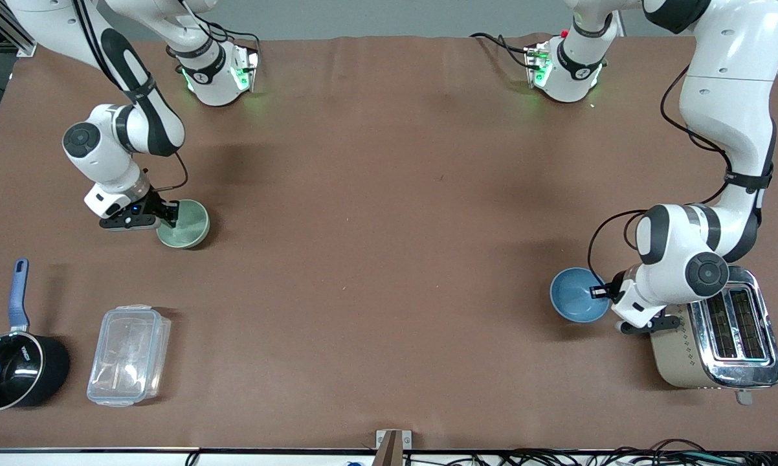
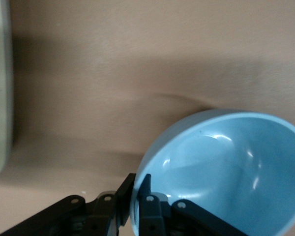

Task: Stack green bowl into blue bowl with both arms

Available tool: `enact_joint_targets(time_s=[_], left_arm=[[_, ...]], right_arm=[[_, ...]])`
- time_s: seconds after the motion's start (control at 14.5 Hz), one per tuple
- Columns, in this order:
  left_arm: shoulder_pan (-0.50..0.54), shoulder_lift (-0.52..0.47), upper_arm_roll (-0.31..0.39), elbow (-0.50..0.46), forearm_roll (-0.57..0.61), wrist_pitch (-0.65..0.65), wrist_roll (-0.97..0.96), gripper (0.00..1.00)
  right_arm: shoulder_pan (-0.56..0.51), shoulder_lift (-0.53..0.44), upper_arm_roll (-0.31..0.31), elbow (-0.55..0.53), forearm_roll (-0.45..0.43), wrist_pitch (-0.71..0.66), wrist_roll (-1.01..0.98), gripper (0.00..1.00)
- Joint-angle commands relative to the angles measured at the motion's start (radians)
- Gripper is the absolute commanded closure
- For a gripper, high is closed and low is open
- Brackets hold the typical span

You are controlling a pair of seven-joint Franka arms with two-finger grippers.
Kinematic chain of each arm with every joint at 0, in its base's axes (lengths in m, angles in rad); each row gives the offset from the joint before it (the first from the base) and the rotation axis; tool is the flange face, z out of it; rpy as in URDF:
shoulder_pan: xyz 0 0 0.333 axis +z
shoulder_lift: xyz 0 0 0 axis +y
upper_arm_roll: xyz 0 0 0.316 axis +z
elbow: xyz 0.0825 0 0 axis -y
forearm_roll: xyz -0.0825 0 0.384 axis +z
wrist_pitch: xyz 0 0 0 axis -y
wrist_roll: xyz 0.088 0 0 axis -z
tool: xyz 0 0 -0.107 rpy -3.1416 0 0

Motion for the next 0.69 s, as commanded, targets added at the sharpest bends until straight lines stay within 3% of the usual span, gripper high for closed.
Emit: enact_joint_targets(time_s=[0.0, 0.14, 0.34, 0.62], left_arm=[[-0.027, -0.023, -0.073, -0.002, 0.009, -0.006, -0.164, 1.00], [-0.028, -0.028, -0.160, -0.003, 0.011, -0.019, -0.314, 1.00], [-0.076, -0.022, -0.265, 0.014, 0.014, -0.011, -0.526, 1.00], [-0.284, 0.032, -0.273, 0.089, 0.015, -0.008, -0.796, 1.00]], right_arm=[[-0.013, -0.006, 0.006, 0.000, 0.005, -0.004, 0.012, 1.00], [-0.010, -0.033, 0.006, 0.008, 0.005, -0.075, 0.018, 1.00], [-0.003, -0.151, 0.009, 0.100, 0.005, -0.358, 0.023, 1.00], [0.038, -0.188, 0.025, 0.340, 0.008, -0.764, 0.110, 1.00]])
